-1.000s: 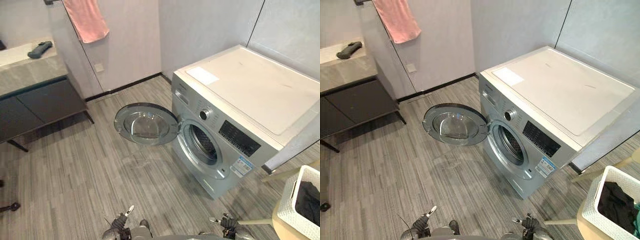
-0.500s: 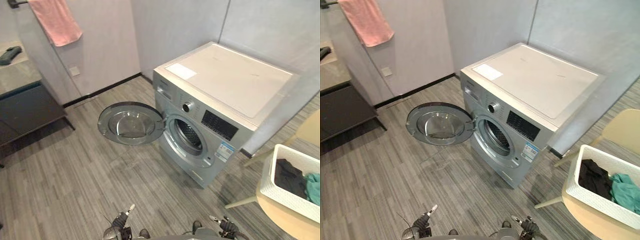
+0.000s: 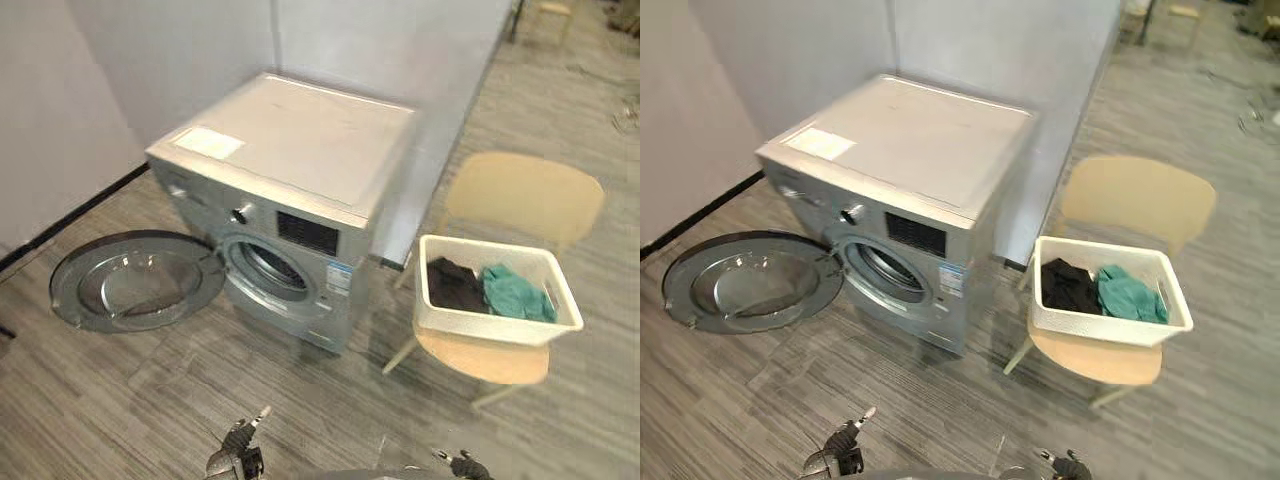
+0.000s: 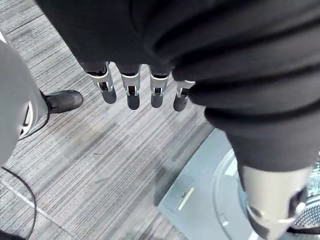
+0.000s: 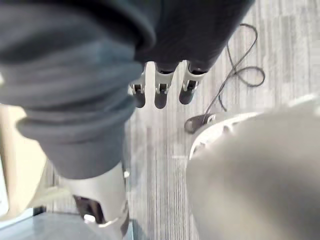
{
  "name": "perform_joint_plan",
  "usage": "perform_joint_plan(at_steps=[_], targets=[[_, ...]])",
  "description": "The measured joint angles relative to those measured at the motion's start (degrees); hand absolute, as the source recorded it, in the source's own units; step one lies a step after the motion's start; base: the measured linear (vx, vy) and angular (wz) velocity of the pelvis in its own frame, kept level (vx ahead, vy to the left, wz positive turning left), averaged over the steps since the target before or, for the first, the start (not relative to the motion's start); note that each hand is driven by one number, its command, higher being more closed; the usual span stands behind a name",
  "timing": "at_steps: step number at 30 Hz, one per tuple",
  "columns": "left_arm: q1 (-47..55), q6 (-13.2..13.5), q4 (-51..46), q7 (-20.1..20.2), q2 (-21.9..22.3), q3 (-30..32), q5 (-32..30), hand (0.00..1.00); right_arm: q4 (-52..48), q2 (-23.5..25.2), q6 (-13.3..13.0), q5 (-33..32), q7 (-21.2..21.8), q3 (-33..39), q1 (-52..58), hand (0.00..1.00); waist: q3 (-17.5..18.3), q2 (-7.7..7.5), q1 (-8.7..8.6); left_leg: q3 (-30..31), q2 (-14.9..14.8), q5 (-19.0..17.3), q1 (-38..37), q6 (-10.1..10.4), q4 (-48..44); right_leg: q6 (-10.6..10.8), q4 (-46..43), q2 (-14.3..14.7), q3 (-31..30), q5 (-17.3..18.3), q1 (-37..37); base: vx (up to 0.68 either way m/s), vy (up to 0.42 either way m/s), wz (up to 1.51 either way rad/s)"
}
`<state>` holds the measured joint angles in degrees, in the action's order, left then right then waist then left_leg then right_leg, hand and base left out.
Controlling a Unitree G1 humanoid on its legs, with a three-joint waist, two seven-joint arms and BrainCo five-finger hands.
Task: Pick up the laundry basket with both hands and put the clothes into the washing machine.
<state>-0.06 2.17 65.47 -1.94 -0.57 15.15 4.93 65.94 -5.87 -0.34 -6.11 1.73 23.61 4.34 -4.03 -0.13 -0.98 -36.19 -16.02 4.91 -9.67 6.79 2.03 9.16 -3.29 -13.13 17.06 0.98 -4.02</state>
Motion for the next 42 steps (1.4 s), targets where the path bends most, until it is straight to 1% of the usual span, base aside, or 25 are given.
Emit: perform_joint_plan(at_steps=[2, 3, 4, 6, 7, 9, 10, 11, 12, 13, 17, 18, 22, 26, 28, 30, 31, 32, 34, 35, 36, 39, 40, 41, 42], targets=[[0.02, -0.06, -0.1, 0.54, 0.37, -0.06, -0.7, 0.0, -0.07, -1.67, 0.14, -0.05, -0.07, -1.55, 1.02, 0.0, 0.15, 0.34, -0.01, 0.29, -0.23, -0.18, -1.54, 0.2, -0.65, -0.05, 2.05, 0.69, -0.91, -0.59, -1.98, -0.04, -0.125, -0.31], [-0.01, 0.01, -0.32, 0.49, 0.26, -0.05, -1.03, 0.0, -0.71, -2.03, -0.09, -0.21, -0.12, -2.77, 1.26, 0.0, 0.15, 0.42, -0.12, 0.67, -1.1, -1.31, -1.66, 1.67, -1.45, 0.02, 3.18, 1.47, -1.26, -1.19, -2.47, -0.05, -0.053, -0.18], [-0.08, 0.0, -0.36, 0.4, -0.25, 0.02, -1.03, 0.0, -1.12, -2.06, -0.76, -0.36, -0.17, -3.38, 1.66, 0.0, 0.13, 0.36, -0.46, 1.23, -2.86, -3.5, -0.92, 4.29, -3.3, -0.34, 4.27, 2.83, -1.5, -1.85, -2.63, -0.06, -0.042, -0.18], [0.53, -0.05, -0.38, 0.13, -1.68, 0.05, -0.83, 0.0, -1.48, -0.1, -1.09, -0.54, 0.13, -5.54, 1.81, 0.0, -0.34, 0.05, -0.76, 0.87, -6.87, -6.76, 1.13, 5.18, -10.36, -0.98, 4.46, 4.96, -2.65, -1.89, -2.53, -0.06, -0.041, -0.32], [1.34, -0.08, -0.37, -0.22, -2.69, 0.07, -0.61, 0.0, -1.48, 0.54, -1.11, -0.55, 0.51, -6.58, 1.84, 0.0, -0.56, -0.42, -0.44, 0.76, -9.08, -7.79, 1.0, 4.61, -13.6, -1.72, 4.06, 6.37, -3.71, -1.46, -2.07, -0.04, -0.075, -0.69], [2.56, 0.01, -0.05, -0.63, -4.03, 0.5, 0.71, 0.0, -1.58, 0.81, -1.58, -0.54, 0.81, -7.97, 2.04, 0.0, -0.62, -1.65, 0.68, 8.05, -10.93, -7.82, 5.06, -5.08, -23.46, -3.31, 2.16, 7.29, -7.8, -0.54, -0.45, -0.04, -0.121, -0.82], [2.48, 0.64, -0.19, -0.68, -4.45, 0.55, 1.01, 0.0, -1.61, 0.44, -1.83, -0.53, 0.83, -8.04, 1.56, 0.0, -0.8, -1.7, 1.07, 13.74, -10.5, -8.85, 8.34, -5.07, -28.53, -3.7, 1.99, 6.95, -9.25, -0.43, -0.13, -0.04, -0.09, -0.83], [2.35, 0.55, -0.13, -0.63, -3.6, 0.65, 1.16, 0.0, -1.45, -0.79, -1.8, -0.52, 0.82, -7.82, 1.08, 0.0, -2.01, -1.3, 1.84, 20.93, -5.19, -14.91, 9.7, 0.64, -30.1, -4.46, 1.78, 6.24, -11.78, -0.57, -0.05, -0.04, 0.086, -0.83], [2.33, 0.67, -0.36, -0.51, -1.88, 0.71, 1.26, 0.0, -0.97, -2.54, -1.77, -0.47, 0.78, -7.69, 0.41, 0.0, -3.3, 0.92, 1.9, 22.98, -0.16, -17.81, 10.11, 1.58, -29.58, -4.47, 1.35, 5.65, -13.42, -0.6, -0.03, -0.07, 0.171, -0.75], [2.4, 0.73, -0.56, -0.53, -1.05, 0.57, 1.29, 0.0, -0.83, -3.49, -1.74, -0.44, 0.79, -7.7, 0.19, 0.0, -3.89, 2.41, 1.88, 22.61, 2.18, -19.57, 10.13, 0.53, -28.14, -4.42, 1.24, 5.88, -14.21, -0.61, -0.04, -0.06, 0.165, -0.4], [2.4, 0.73, -0.56, -0.53, -1.05, 0.57, 1.29, 0.0, -0.83, -3.49, -1.74, -0.44, 0.79, -7.7, 0.19, 0.0, -3.89, 2.41, 1.88, 22.61, 2.18, -19.57, 10.13, 0.53, -28.14, -4.42, 1.24, 5.88, -14.21, -0.61, -0.04, 0.01, 0.073, -0.27], [3.82, 0.69, -0.84, -0.56, -0.92, 2.58, 1.28, 0.0, -0.73, -2.78, -1.3, 0.26, 1.31, -8.16, 0.53, 0.0, -3.28, 3.9, 3.14, 25.19, 10.2, -21.69, 6.95, -3.06, -19.35, -4.23, 2.11, 5.06, -19.38, -2.27, 2.45, 0.1, 0.255, -0.91], [3.9, 0.37, -0.92, -0.59, -0.22, 7.91, 1.35, 0.0, -1.11, -1.72, -1.32, 0.59, 1.05, -7.9, 0.29, 0.0, -2.69, 2.8, 3.5, 25.5, 10.09, -21.37, 5.16, -3.51, -17.17, -3.3, 2.5, 5.52, -19.1, -1.62, 1.82, 0.15, 0.059, -0.25], [3.45, 0.38, -0.85, -0.55, -0.03, 6.64, 1.68, 0.0, -1.41, -0.98, -1.83, 1.76, 2.08, -7.93, -0.26, 0.0, -1.72, 2.09, 3.49, 25.39, 11.21, -20.15, 0.8, -4.23, -12.06, -2.24, -1.99, 5.01, -18.81, 0.77, 2.41, 0.13, -0.004, -0.08], [2.07, 0.55, -0.83, -0.48, 0.09, 2.91, 1.72, 0.0, -2.12, -0.9, -2.08, 2.19, 2.21, -7.81, -0.41, 0.0, -2.14, 1.53, 3.36, 24.56, 12.62, -19.65, -2.33, -4.75, -9.37, -0.92, -20.93, 3.97, -18.89, 5.08, 10.53, 0.09, 0.022, -0.14], [1.05, 0.58, -0.87, -0.5, -0.71, 0.06, 1.71, 0.0, -2.13, -0.31, -2.06, 2.22, 2.2, -7.81, 0.05, 0.0, -2.43, -0.56, 3.16, 24.6, 14.6, -19.58, -4.57, -4.88, -8.3, -0.56, -35.86, 1.76, -19.15, 5.36, 16.79, 0.11, 0.034, 0.02], [0.94, 0.61, -0.94, -0.46, -1.09, -0.19, 1.72, 0.0, -2.09, 0.25, -2.03, 2.2, 2.19, -7.8, 0.17, 0.0, -2.67, -0.98, 3.08, 24.84, 15.19, -19.58, -5.38, -4.89, -7.95, -0.59, -39.36, 0.9, -19.21, 5.34, 18.1, 0.16, -0.021, 0.13], [0.99, 0.63, -1.25, -0.52, -1.93, -0.93, 1.68, 0.0, -2.08, 1.27, -2.22, 2.15, 2.15, -7.41, 0.67, 0.0, -2.82, -2.72, 2.58, 25.38, 15.86, -19.73, -7.09, -5.14, -7.74, -0.71, -43.11, -0.39, -19.04, 5.26, 19.26, 0.17, -0.046, 0.09], [1.02, 0.63, -1.22, -0.49, -2.54, -1.09, 1.66, 0.0, -1.65, 1.43, -2.15, 2.18, 2.18, -7.08, 1.14, 0.0, -2.45, -3.05, 1.87, 27.0, 15.48, -19.72, -7.41, -5.13, -8.14, -1.01, -43.02, -1.4, -16.45, 5.07, 18.55, 0.19, -0.066, 0.12], [0.65, 0.63, -1.21, -0.46, -1.28, -1.04, 1.6, 0.0, -1.47, 1.57, -2.14, 2.15, 2.25, -5.13, 1.31, 0.0, -2.52, -1.67, 1.2, 28.71, 13.83, -19.72, -7.27, -5.13, -7.95, -3.09, -43.26, -1.8, -14.01, 3.57, 18.45, 0.13, -0.059, 0.2], [0.41, 0.62, -1.21, -0.48, -1.05, -1.06, 1.59, 0.0, -1.7, 1.58, -2.23, 2.12, 2.3, -4.54, 1.31, 0.0, -2.94, -1.29, 1.01, 29.31, 13.37, -19.72, -7.42, -5.13, -7.87, -3.95, -44.05, -1.86, -13.37, 4.02, 19.54, 0.1, -0.048, 0.17], [0.41, 0.62, -1.21, -0.48, -1.05, -1.06, 1.59, 0.0, -1.7, 1.58, -2.23, 2.12, 2.3, -4.54, 1.31, 0.0, -2.94, -1.29, 1.01, 29.31, 13.37, -19.72, -7.42, -5.13, -7.87, -3.95, -44.05, -1.86, -13.37, 4.02, 19.54, 0.0, 0.0, 0.2], [0.51, 0.84, -1.26, 0.15, -0.95, -0.79, 0.93, 0.0, -2.08, 3.55, -1.62, 2.16, 2.27, 0.15, 3.3, 0.0, -2.52, -1.93, 0.28, 32.27, 12.06, -20.04, -7.12, -4.52, -8.09, -4.63, -23.15, -0.89, -16.73, 3.76, 17.51, 0.28, -0.288, 0.62], [0.56, 0.9, -1.37, 0.39, -0.9, -0.26, 0.84, 0.0, -2.08, 3.67, -1.58, 2.16, 2.26, 0.12, 3.66, 0.0, -2.23, -2.49, 0.22, 32.87, 12.06, -20.52, -7.28, -3.72, -8.25, -1.84, -21.61, -0.94, -17.2, 2.54, 16.76, 0.28, -0.288, 0.62], [0.56, 0.9, -1.37, 0.39, -0.9, -0.26, 0.84, 0.0, -2.08, 3.67, -1.58, 2.16, 2.26, 0.12, 3.66, 0.0, -2.23, -2.49, 0.22, 32.87, 12.06, -20.52, -7.28, -3.72, -8.25, -1.84, -21.61, -0.94, -17.2, 2.54, 16.76, 0.28, -0.288, 0.07]])
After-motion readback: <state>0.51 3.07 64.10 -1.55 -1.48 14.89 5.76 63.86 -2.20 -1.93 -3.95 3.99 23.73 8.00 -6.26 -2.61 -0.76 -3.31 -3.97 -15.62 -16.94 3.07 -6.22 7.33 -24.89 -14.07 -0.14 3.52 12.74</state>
